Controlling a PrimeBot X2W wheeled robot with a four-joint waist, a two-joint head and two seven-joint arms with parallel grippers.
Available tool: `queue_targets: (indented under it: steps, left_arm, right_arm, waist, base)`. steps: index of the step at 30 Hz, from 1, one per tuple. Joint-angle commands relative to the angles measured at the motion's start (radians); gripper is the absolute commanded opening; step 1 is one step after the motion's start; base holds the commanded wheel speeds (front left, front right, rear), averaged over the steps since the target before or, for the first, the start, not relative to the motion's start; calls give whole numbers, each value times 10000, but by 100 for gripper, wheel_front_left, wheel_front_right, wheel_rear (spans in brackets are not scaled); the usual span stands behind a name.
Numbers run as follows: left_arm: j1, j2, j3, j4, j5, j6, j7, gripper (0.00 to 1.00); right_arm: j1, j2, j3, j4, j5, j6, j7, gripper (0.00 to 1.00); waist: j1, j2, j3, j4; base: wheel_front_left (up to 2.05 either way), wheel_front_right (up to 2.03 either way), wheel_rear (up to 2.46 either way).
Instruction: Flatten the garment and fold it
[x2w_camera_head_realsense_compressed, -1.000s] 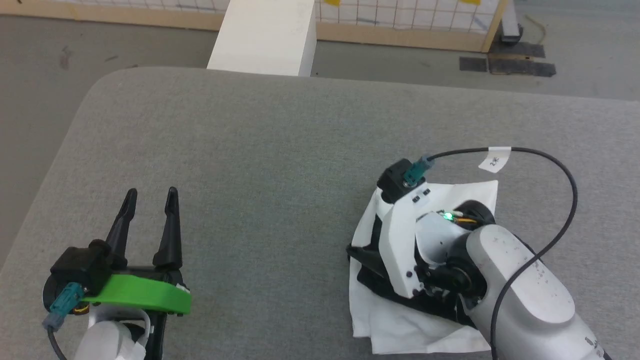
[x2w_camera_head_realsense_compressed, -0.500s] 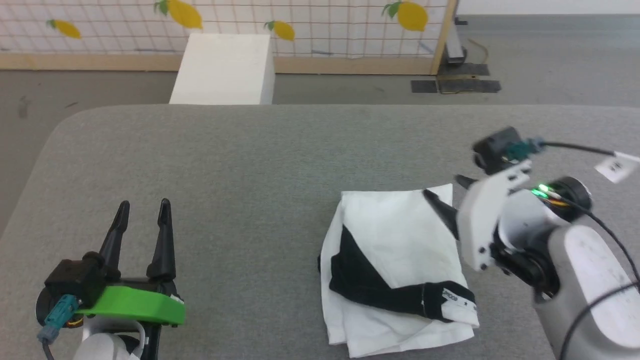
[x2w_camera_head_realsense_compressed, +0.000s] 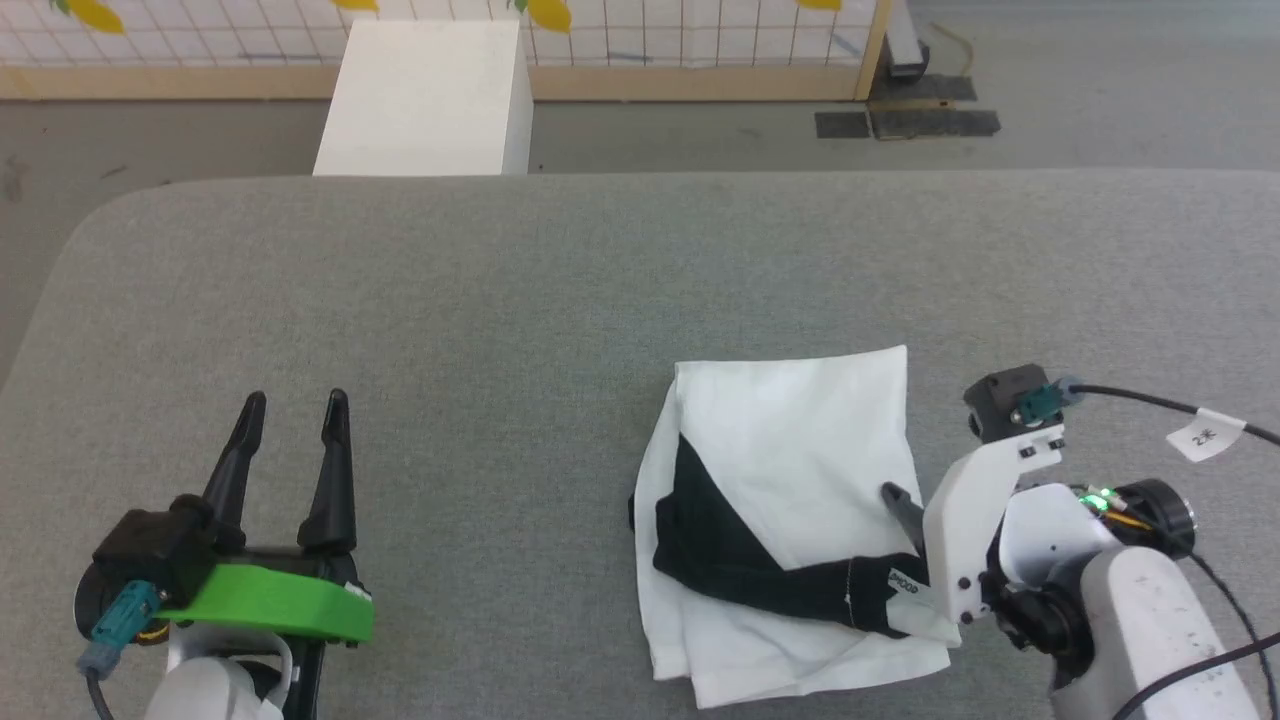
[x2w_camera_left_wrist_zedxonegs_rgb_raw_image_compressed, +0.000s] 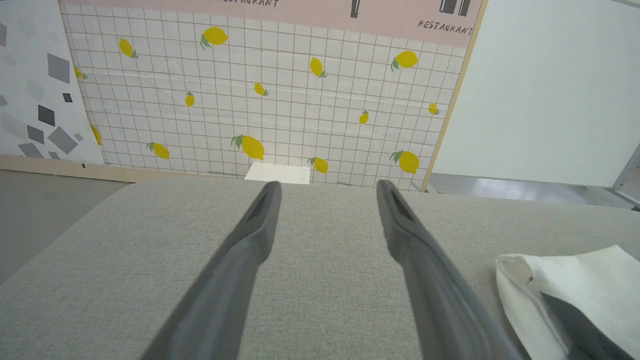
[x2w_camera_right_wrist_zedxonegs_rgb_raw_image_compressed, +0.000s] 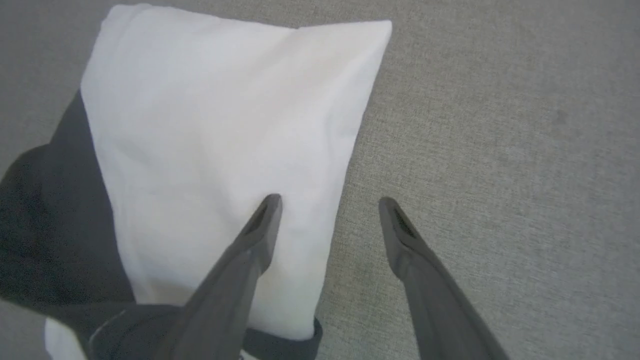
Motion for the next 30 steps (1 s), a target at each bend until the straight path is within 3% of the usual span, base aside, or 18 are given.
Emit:
queue_targets:
  steps: [1,15,16,17,18,19,26,30]
  left_arm:
    - [-181,68,2,-37,-34,-71,-36,100]
    - [-424,119,-99,109,-108,-71,-36,100]
    - [-425,111,-107,116,-111,-71,-36,100]
    - [-420,101,-128,133,-136,-71,-36,100]
    - [-419,96,-136,148,-166,-71,-36,100]
    - [-419,95,-139,166,-193,-71,-36,100]
    - [-411,90,-174,235,-217,-71,-36,100]
    - [-425,63,-148,147,-206,-71,-36,100]
  right_arm:
    - [29,94,-51,153,-80,-13,-140,100]
    - [-171,369,-23,2216,81,-13,-242,100]
    - [-177,372,-52,2317,187,-13,-174,93]
    - [-202,374,-45,2390,233,-13,-153,30]
    - [-236,375,-64,2418,260,-13,-190,7]
    - [-281,376,-63,2454,290,-13,-216,0]
    - [-727,-12,406,2093,488,-13,-283,0]
    - [-920,-775,1057,1381,924,-13,117,0]
  waist:
    - [0,0,163,100]
    - [0,0,448,347]
    - [0,0,446,357]
    - [0,0,442,367]
    - [0,0,442,371]
    - [0,0,436,379]
    - [0,0,346,395]
    - [0,0,345,76]
  base:
    - [0,0,0]
    - [0,0,0]
    - [0,0,0]
    - [0,0,0]
    - [0,0,0]
    - [0,0,0]
    - [0,0,0]
    - [0,0,0]
